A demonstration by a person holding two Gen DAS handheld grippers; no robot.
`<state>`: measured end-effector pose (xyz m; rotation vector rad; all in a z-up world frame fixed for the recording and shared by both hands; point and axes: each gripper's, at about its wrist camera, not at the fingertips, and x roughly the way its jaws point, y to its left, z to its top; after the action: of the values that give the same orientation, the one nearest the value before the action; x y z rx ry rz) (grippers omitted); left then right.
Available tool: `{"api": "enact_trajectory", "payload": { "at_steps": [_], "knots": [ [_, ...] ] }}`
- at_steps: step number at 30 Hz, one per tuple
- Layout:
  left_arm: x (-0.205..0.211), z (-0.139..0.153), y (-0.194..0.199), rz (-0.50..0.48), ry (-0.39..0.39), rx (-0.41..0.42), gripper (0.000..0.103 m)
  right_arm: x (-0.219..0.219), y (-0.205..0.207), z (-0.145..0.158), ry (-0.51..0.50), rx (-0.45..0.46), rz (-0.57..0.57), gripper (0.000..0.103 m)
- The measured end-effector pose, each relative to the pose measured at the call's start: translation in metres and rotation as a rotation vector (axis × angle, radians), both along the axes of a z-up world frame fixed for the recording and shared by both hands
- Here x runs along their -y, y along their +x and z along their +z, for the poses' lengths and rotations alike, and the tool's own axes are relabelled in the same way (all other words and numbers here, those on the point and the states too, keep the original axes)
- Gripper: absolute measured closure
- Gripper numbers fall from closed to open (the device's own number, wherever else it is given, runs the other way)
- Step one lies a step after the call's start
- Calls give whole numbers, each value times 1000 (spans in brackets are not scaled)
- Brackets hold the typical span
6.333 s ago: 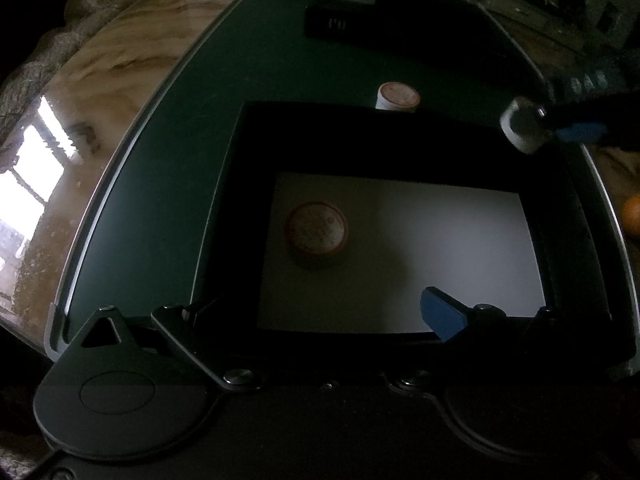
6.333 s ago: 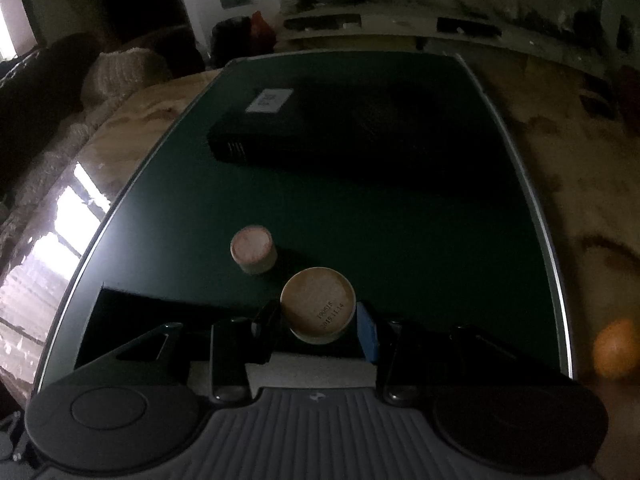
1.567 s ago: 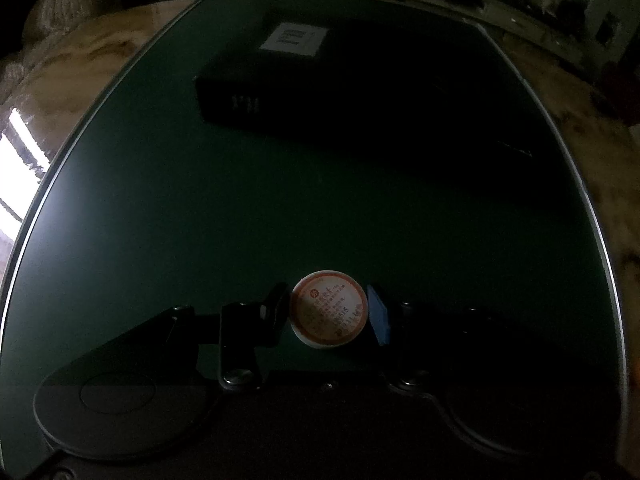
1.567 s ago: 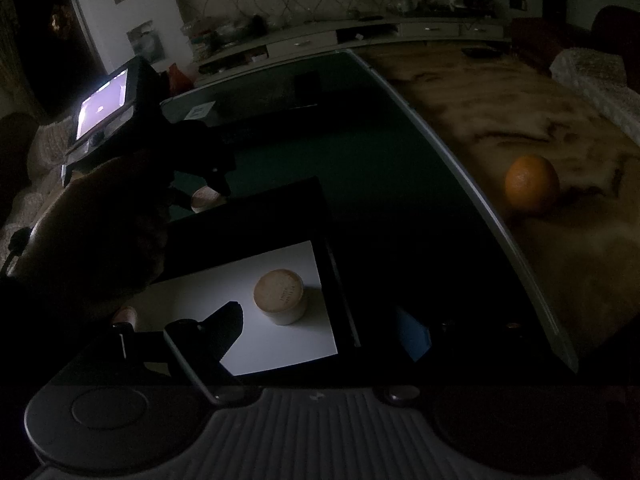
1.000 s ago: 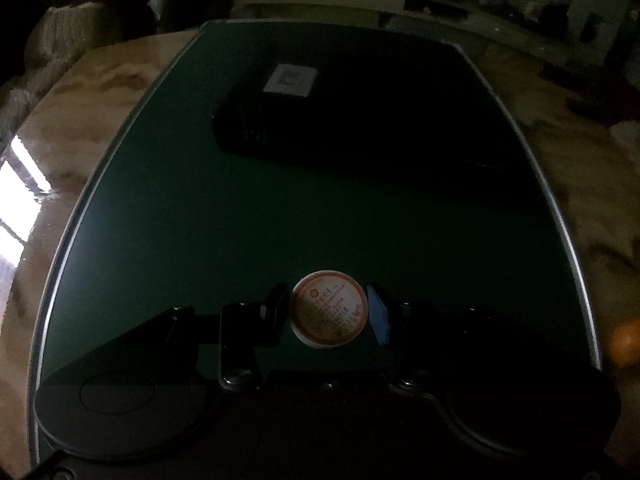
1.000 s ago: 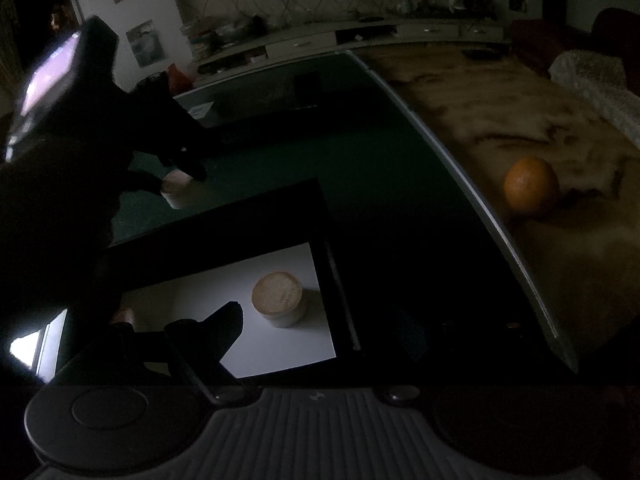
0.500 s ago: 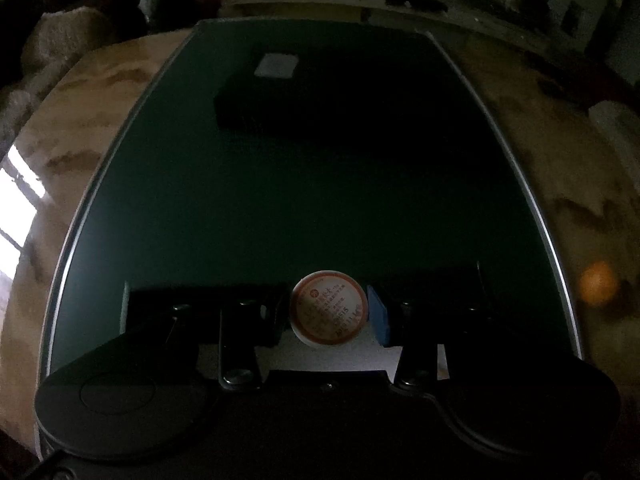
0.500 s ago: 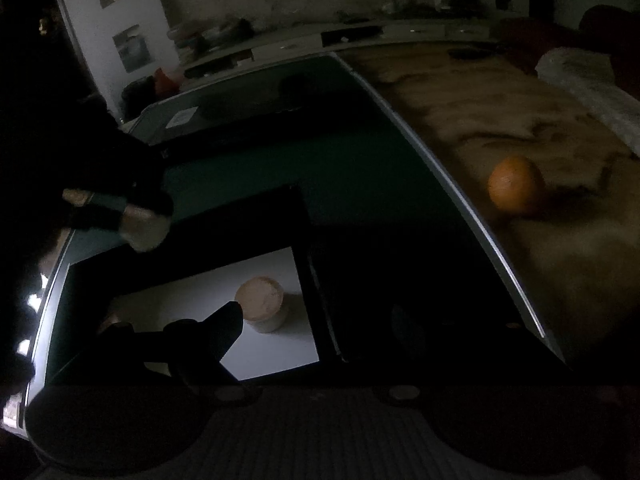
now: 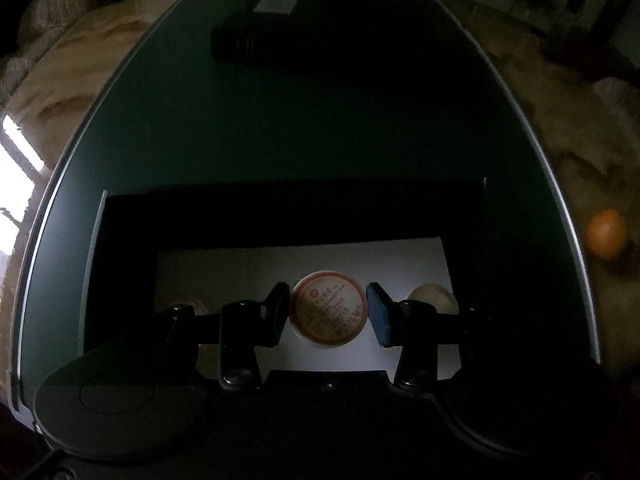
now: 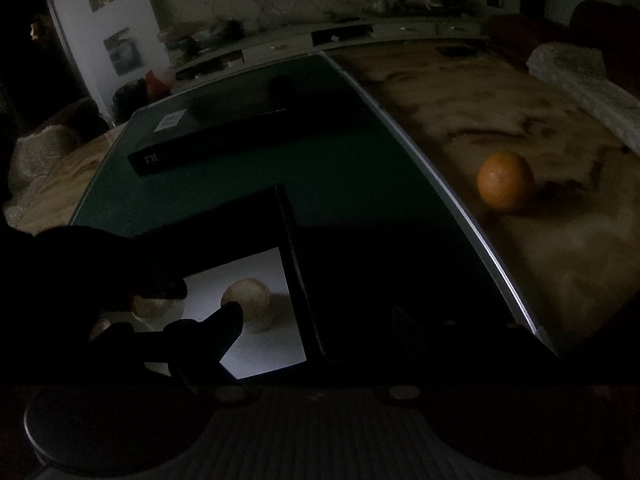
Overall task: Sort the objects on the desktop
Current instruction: 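Lift the cup with the left gripper and carry it toward the box, then lower the red-lidded cup onto the white paper between the other cups, then open the left gripper and release the cup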
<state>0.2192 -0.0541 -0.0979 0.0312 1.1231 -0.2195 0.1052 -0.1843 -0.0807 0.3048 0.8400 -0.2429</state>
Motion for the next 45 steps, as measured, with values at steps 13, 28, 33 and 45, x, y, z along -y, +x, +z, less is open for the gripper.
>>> {"api": "enact_trajectory", "payload": {
  "at_steps": [13, 28, 33, 45],
  "knots": [
    [1, -15, -2, 3, 27, -13, 62, 1, -1, 2, 3, -5, 2, 18],
    [0, -25, -4, 18, 18, -9, 62, -2, -1, 1, -3, -8, 6, 18],
    [0, -27, -7, 20, 19, -5, 62, -2, -1, 1, -5, -8, 6, 18],
    [-3, -24, -6, 28, 0, 2, 51, -4, -2, 0, -20, -7, 9, 18]
  ]
}}
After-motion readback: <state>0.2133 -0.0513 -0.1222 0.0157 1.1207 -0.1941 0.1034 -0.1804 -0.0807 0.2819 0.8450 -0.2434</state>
